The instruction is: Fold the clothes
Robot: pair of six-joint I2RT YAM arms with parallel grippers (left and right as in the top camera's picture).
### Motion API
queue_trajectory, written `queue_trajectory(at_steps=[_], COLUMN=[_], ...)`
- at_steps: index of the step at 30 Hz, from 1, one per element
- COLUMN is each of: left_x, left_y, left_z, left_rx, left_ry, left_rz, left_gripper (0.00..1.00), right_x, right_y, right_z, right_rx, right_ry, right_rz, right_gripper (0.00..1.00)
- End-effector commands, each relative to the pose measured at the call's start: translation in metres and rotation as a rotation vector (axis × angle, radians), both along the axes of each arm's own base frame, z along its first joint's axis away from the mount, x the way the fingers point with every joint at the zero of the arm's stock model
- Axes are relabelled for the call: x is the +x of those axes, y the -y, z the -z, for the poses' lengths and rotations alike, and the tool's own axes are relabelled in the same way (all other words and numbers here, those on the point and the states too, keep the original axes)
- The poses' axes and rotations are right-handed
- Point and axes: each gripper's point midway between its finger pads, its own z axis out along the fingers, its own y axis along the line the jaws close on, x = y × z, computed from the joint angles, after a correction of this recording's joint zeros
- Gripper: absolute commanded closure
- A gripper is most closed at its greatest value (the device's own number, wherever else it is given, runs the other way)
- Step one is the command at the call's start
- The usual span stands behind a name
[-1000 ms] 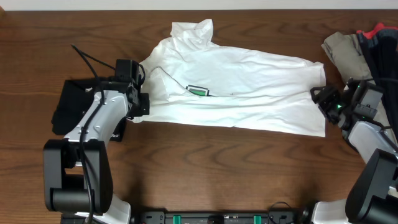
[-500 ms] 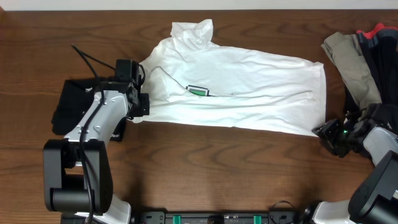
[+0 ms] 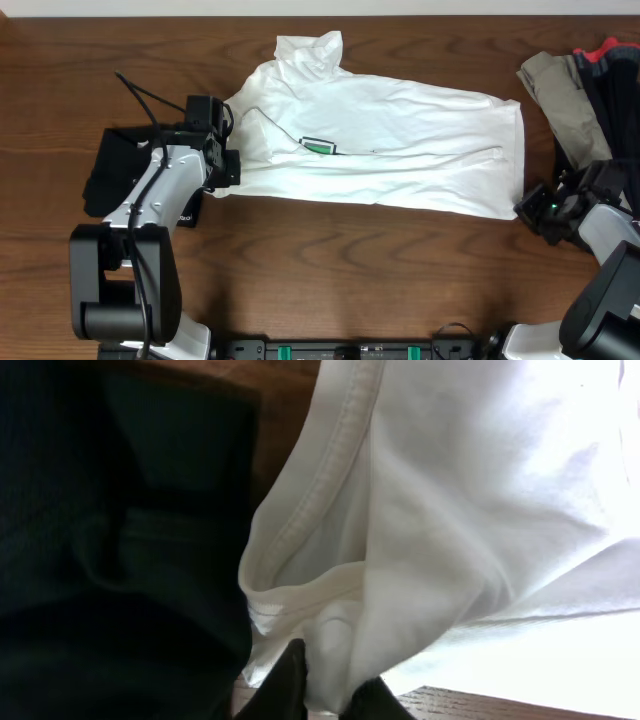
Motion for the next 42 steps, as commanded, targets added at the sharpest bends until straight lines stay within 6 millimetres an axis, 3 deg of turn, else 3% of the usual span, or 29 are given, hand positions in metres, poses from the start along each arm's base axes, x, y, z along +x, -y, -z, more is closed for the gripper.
queue_trajectory(at_steps=[1, 8, 16, 19, 20, 21, 23, 26, 34, 40, 42], left_x=[-0.003, -0.006, -0.011, -0.012, -0.014, -0.015, -0.018, -0.017, 0.0, 0.013, 0.02], left_y=[-0.002, -0.012, -0.016, -0.016, -0.016, -0.016, -0.016, -0.016, -0.003, 0.026, 0.041], left_z=[0.003, 0.001, 0.001, 0.001, 0.001, 0.0, -0.004, -0.016, -0.071, -0.08, -0.081], left_rx=[0.006, 0.061, 0.086, 0.087, 0.087, 0.087, 0.087, 0.085, 0.007, -0.151, -0.231], left_ry=[-0.016, -0.03, -0.051, -0.056, -0.06, -0.065, -0.074, -0.063, 0.096, 0.163, 0.184], left_rz=[0.008, -0.006, 0.001, 0.001, 0.001, 0.0, -0.004, -0.01, -0.003, 0.05, 0.082], left_gripper=[0.91, 0.93, 0.93, 0.88, 0.83, 0.72, 0.61, 0.51, 0.42, 0.43, 0.5], right_x=[-0.008, -0.012, -0.018, -0.02, -0.021, -0.022, -0.023, -0.02, 0.012, 0.044, 0.052], right_y=[0.012, 0.037, 0.042, 0.041, 0.04, 0.04, 0.04, 0.045, 0.043, 0.014, -0.002], right_z=[0.005, -0.005, -0.005, -0.005, -0.005, -0.005, -0.009, -0.019, -0.072, -0.099, -0.104], right_rx=[-0.06, -0.109, -0.14, -0.137, -0.134, -0.13, -0.128, -0.124, -0.052, 0.012, 0.036], right_ry=[-0.054, -0.092, -0.129, -0.138, -0.144, -0.15, -0.16, -0.162, -0.052, 0.096, 0.147], right_rz=[0.032, 0.09, 0.089, 0.089, 0.089, 0.088, 0.077, 0.09, 0.044, -0.118, -0.198], right_gripper=[0.99, 0.99, 0.99, 0.98, 0.93, 0.8, 0.62, 0.58, 0.57, 0.57, 0.57])
